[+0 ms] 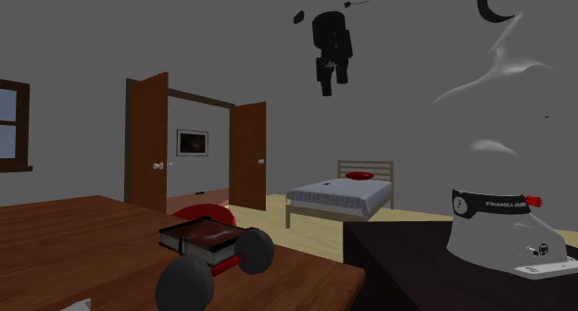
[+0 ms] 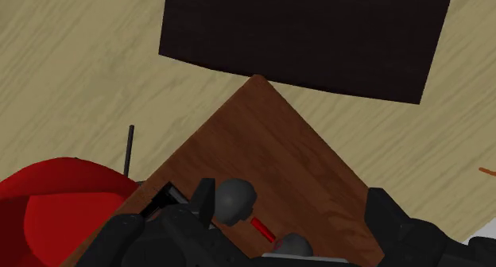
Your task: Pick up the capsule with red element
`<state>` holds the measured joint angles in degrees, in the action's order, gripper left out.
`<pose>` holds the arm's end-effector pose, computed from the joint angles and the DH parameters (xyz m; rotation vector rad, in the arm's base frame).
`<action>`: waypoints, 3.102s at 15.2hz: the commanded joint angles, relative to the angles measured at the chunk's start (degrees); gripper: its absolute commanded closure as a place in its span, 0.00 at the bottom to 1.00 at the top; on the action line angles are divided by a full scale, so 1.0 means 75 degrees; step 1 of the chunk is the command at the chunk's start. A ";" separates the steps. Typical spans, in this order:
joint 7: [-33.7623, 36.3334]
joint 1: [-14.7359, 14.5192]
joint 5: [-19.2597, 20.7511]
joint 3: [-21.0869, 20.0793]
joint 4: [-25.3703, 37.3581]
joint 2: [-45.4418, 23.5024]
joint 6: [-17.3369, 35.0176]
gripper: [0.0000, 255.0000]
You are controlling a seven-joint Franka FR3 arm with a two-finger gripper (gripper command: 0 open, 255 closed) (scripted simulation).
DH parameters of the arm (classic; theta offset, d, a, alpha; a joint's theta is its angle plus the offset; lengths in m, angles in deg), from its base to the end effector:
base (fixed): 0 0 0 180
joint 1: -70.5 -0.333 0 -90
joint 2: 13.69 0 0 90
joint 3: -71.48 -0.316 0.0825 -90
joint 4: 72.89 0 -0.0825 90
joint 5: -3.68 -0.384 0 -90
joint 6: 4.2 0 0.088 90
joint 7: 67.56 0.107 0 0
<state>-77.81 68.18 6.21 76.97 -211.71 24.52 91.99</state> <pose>0.3412 -0.0278 0.5280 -3.1063 -0.2379 0.1201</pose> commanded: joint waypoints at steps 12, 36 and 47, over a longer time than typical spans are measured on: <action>-0.2621 -0.0624 0.0058 0.0817 -0.0390 -0.3004 0.3581 0.00; -0.6655 -0.0705 -0.1504 0.0077 0.2252 -0.9044 0.7114 0.00; -0.6713 -0.0654 -0.1572 0.0014 0.2334 -0.9384 0.7372 1.00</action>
<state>-128.15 63.27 -5.58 77.08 -194.19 -45.85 147.29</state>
